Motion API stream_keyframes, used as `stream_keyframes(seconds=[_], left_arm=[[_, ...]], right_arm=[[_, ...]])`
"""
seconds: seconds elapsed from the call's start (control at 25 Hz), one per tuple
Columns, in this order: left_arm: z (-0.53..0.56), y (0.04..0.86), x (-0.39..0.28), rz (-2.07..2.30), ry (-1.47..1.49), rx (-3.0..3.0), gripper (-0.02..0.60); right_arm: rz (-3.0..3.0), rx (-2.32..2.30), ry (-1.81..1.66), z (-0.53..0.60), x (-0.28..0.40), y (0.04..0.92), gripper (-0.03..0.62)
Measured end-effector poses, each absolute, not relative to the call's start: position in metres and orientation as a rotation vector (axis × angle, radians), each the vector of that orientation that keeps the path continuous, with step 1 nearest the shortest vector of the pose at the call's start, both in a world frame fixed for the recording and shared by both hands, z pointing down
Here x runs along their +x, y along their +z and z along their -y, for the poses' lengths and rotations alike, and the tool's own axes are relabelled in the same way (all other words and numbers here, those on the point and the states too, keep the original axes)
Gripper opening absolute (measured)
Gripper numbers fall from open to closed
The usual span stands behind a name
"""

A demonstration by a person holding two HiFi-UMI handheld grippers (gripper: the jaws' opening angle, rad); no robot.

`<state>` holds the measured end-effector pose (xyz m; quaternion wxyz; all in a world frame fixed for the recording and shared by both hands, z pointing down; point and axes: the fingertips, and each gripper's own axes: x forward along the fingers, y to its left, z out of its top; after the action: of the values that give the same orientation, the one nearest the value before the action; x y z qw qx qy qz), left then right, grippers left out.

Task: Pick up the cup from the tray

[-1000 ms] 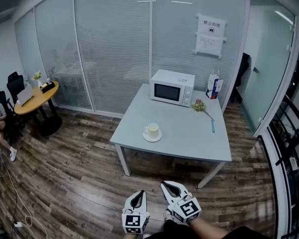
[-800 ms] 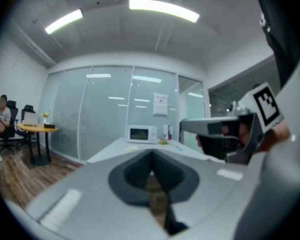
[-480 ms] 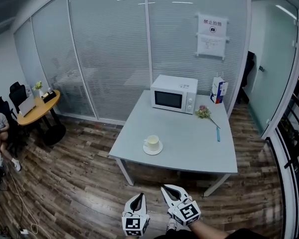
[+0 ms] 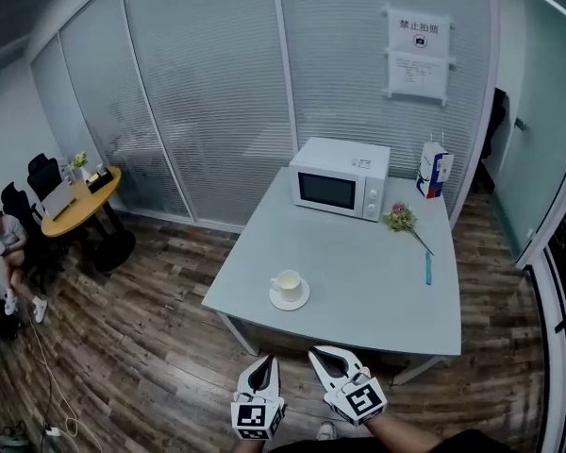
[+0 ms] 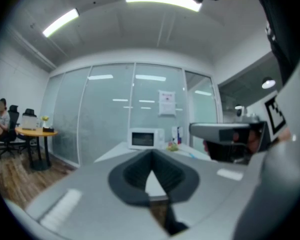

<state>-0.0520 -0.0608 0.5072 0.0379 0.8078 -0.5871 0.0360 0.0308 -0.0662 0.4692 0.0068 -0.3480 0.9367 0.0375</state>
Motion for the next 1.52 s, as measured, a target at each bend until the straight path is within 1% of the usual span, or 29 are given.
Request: stream_keyframes(seconds=[0.44,0.88,1.16,1.36,1.52], left_arm=[[0.105,0.510,-0.042,1.791,0.173,2.449,0.003],[0.168,0.515,-0.065,1.762,0.173,2.471,0.003],[0.222,0.514,-0.085,1.708,0.154,2.509,0.003],[0.254,0.515,-0.093,1.631,0.111,2.553,0.003],[0.276,0.522,-0.094,1.560,0.159,2.607,0.003]], right_arm=[[-2.953,-1.030,0.065,0.111,0.042,0.472,-0.011],[-2.943,-1.096,0.110,0.182,0.021,0.462,-0.011],[-2.928,-1.123,0.150,0.229,-0.005,0.460,-0.011],[-2.916,-1.207,0.158,0.255,-0.017,0.459,-0.011],[-2.897,-1.302,0.127,0.274,-0.020,0.465,-0.011]])
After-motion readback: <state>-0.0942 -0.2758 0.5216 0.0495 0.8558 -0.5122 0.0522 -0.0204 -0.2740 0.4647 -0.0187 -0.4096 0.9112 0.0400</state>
